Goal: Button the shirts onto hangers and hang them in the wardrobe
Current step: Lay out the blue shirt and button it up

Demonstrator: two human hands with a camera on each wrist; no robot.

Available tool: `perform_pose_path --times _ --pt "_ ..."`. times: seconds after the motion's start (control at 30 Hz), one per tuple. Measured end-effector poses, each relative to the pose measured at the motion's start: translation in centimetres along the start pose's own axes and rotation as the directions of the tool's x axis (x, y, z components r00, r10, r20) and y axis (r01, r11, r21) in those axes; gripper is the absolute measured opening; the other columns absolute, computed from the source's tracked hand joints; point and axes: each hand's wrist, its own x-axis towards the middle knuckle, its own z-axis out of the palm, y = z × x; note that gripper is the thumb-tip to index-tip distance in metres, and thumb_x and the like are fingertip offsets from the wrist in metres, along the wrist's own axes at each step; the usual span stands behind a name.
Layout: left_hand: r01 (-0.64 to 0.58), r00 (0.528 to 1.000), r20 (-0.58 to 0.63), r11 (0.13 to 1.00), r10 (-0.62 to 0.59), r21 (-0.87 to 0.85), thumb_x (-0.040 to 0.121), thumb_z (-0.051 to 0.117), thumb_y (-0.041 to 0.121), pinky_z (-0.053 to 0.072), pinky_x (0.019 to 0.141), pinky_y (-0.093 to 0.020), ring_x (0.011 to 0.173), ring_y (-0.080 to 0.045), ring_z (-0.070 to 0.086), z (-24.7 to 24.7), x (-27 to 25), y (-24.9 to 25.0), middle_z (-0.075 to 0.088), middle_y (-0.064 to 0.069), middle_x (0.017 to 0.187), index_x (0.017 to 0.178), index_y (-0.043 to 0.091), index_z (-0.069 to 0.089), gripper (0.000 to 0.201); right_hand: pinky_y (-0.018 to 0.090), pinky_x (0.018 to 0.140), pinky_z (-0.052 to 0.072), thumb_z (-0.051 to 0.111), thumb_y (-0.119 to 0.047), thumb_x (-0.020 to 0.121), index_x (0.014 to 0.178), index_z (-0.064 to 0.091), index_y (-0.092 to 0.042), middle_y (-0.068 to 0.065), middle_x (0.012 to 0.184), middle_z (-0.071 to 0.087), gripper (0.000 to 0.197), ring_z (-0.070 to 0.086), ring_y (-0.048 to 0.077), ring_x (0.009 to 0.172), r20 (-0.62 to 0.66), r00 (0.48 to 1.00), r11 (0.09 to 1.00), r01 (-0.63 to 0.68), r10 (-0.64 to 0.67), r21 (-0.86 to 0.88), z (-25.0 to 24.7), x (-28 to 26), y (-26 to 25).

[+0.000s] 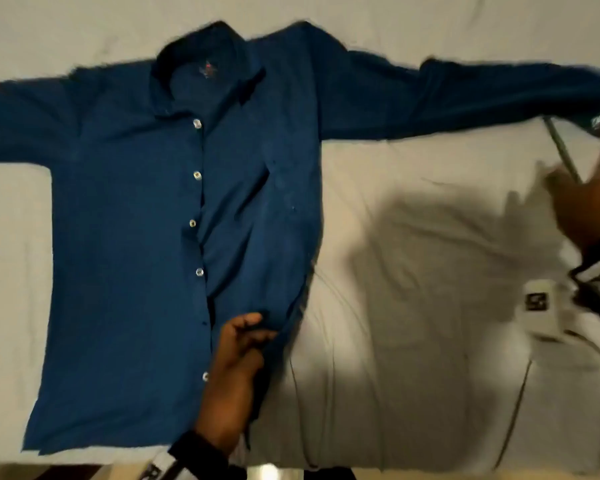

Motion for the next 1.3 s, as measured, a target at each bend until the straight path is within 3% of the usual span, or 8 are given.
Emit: perform_pose_path --times 0.13,0.33,0.5,0.6,0.77,0.97,1.07,1.3 --pt "0.130 0.988 0.032 0.925 -0.151 0.358 0.083 0.077 0.051 0.052 0.087 -0.031 0.095 -0.005 0.067 -3.8 1.3 1.1 0.071 0.018 0.094 0.119 0.029 0.062 0.045 0.045 0.086 0.054 0.068 -0.015 0.091 0.102 0.073 -0.015 0.006 0.099 0.074 0.013 0.068 0.026 0.089 0.482 0.875 0.973 -0.140 0.035 0.184 -1.3 -12.8 -14.0" --pt "0.093 0.925 0.281 0.869 -0.257 0.486 0.084 0.059 0.061 0.041 0.063 -0.026 0.064 -0.008 0.051 -3.1 3.4 0.6 0.054 0.008 0.066 0.077 0.016 0.063 0.045 0.042 0.078 0.058 0.056 -0.044 0.090 0.101 0.068 -0.031 -0.005 0.094 0.072 0.022 0.070 0.016 0.083 0.759 0.625 0.638 -0.663 0.183 0.392 3.2 -27.4 -19.6" --pt "-0.015 0.880 0.397 0.820 -0.261 0.572 0.101 0.052 0.045 0.058 0.080 -0.044 0.086 -0.019 0.069 -1.2 2.7 0.1 0.072 -0.002 0.090 0.098 0.020 0.068 0.031 0.039 0.094 0.054 0.061 -0.049 0.090 0.123 0.061 -0.025 -0.007 0.115 0.070 0.041 0.067 0.012 0.108 0.791 0.588 0.500 -0.742 0.168 0.446 3.5 -29.3 -21.4" --pt "-0.061 0.979 0.173 0.658 -0.106 0.751 0.096 0.057 0.054 0.057 0.082 -0.043 0.087 -0.018 0.069 -0.3 3.4 0.3 0.072 0.006 0.092 0.104 0.033 0.059 0.023 0.042 0.086 0.057 0.071 -0.034 0.083 0.113 0.063 -0.028 -0.010 0.101 0.071 0.032 0.068 0.009 0.094 0.772 0.580 0.614 -0.716 0.259 0.332 3.6 -30.2 -20.2" --pt "-0.137 0.985 0.164 0.360 -0.045 0.923 0.096 0.052 0.061 0.042 0.070 -0.032 0.092 -0.027 0.063 3.3 4.9 2.1 0.066 -0.005 0.096 0.098 0.018 0.058 0.044 0.033 0.078 0.054 0.074 -0.019 0.080 0.104 0.066 -0.022 -0.012 0.096 0.068 0.025 0.065 0.006 0.086 0.795 0.597 0.726 -0.592 0.104 0.349 2.8 -30.4 -20.7" --pt "-0.095 0.988 0.145 0.927 0.045 0.363 0.100 0.061 0.025 0.052 0.061 -0.034 0.063 -0.012 0.054 -0.2 5.4 5.2 0.052 0.004 0.062 0.073 0.016 0.050 0.031 0.021 0.077 0.055 0.073 -0.037 0.084 0.104 0.066 -0.028 -0.010 0.093 0.070 0.022 0.067 0.003 0.087 0.760 0.645 0.665 -0.601 0.077 0.443 2.1 -30.9 -20.7" --pt "-0.034 0.999 0.024 0.973 0.030 0.226 0.102 0.057 0.017 0.051 0.052 -0.022 0.056 -0.008 0.053 -2.9 5.6 6.7 0.052 0.002 0.063 0.078 0.016 0.056 0.024 0.015 0.072 0.049 0.067 -0.022 0.092 0.089 0.066 -0.019 -0.008 0.083 0.066 0.005 0.063 0.005 0.079 0.659 0.744 0.764 -0.487 0.109 0.424 2.4 -31.1 -20.2" --pt "0.065 0.995 0.057 0.963 -0.083 0.263 0.102 0.056 0.021 0.042 0.053 -0.024 0.058 -0.012 0.049 -5.7 6.0 6.2 0.051 0.003 0.066 0.085 0.022 0.054 0.018 0.027 0.082 0.055 0.068 -0.010 0.088 0.127 0.057 -0.027 -0.009 0.114 0.065 0.044 0.066 0.007 0.098 0.772 0.624 0.581 -0.675 0.120 0.456 3.2 -31.3 -21.8"
